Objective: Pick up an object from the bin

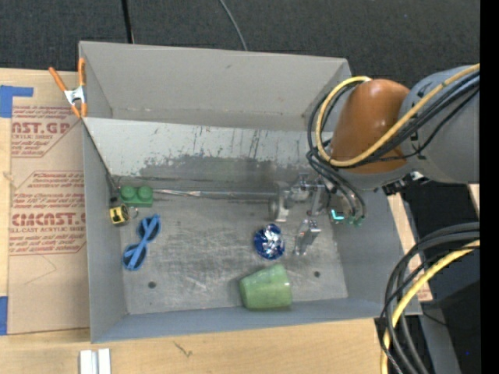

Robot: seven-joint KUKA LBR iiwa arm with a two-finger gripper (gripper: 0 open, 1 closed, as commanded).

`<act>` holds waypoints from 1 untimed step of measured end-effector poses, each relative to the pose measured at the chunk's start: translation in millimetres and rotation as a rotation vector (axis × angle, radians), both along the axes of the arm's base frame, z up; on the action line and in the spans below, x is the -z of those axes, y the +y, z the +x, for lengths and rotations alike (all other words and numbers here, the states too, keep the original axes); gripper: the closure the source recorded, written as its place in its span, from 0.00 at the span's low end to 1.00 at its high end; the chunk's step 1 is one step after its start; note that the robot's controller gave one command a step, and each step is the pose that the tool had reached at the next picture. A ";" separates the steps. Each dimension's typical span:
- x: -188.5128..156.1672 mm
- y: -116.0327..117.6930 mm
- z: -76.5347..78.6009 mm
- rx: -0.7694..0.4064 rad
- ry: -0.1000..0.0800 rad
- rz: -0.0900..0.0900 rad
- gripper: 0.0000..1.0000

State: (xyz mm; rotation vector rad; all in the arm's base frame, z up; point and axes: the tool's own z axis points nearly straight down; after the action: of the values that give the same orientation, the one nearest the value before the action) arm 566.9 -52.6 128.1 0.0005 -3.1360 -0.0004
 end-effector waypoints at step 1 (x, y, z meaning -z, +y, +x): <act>55.0 12.0 -34.3 -0.288 -0.019 -0.002 0.00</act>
Offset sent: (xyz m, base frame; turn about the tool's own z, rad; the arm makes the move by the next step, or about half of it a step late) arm -0.0378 0.0115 -0.0575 -0.2875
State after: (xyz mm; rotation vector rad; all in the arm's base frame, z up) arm 532.7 -40.6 73.1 0.4525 -3.1224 0.0039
